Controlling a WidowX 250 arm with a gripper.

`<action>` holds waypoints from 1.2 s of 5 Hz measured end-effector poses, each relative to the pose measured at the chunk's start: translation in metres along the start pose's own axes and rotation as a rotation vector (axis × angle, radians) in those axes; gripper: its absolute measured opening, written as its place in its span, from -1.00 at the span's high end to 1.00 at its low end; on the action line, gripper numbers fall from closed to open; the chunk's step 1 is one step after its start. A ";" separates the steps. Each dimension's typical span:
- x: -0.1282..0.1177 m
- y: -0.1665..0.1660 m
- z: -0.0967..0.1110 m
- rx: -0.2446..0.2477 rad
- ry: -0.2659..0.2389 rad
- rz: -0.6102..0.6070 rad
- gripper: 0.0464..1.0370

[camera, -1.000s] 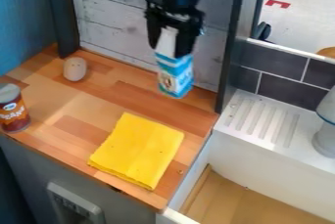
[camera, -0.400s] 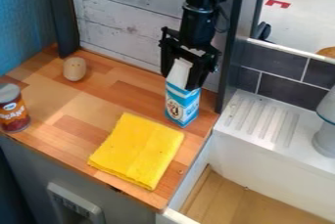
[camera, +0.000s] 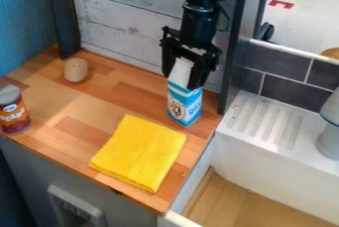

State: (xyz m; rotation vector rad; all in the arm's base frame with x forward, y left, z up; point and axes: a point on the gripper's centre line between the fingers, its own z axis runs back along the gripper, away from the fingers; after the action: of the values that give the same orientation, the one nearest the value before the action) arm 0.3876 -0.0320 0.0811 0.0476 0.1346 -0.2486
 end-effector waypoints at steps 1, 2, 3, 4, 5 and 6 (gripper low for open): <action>-0.003 0.011 0.000 -0.064 -0.007 0.031 -0.94; -0.013 0.021 0.036 -0.119 -0.113 0.070 -0.93; -0.040 0.043 0.086 -0.161 -0.264 0.083 -0.93; -0.060 0.060 0.090 -0.163 -0.254 0.093 -0.93; -0.074 0.096 0.091 -0.012 -0.229 0.181 -0.93; -0.083 0.144 0.074 0.058 -0.188 0.265 -0.93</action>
State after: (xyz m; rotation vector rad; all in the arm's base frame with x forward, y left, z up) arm 0.3533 0.1231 0.1706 0.0984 -0.0662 0.0081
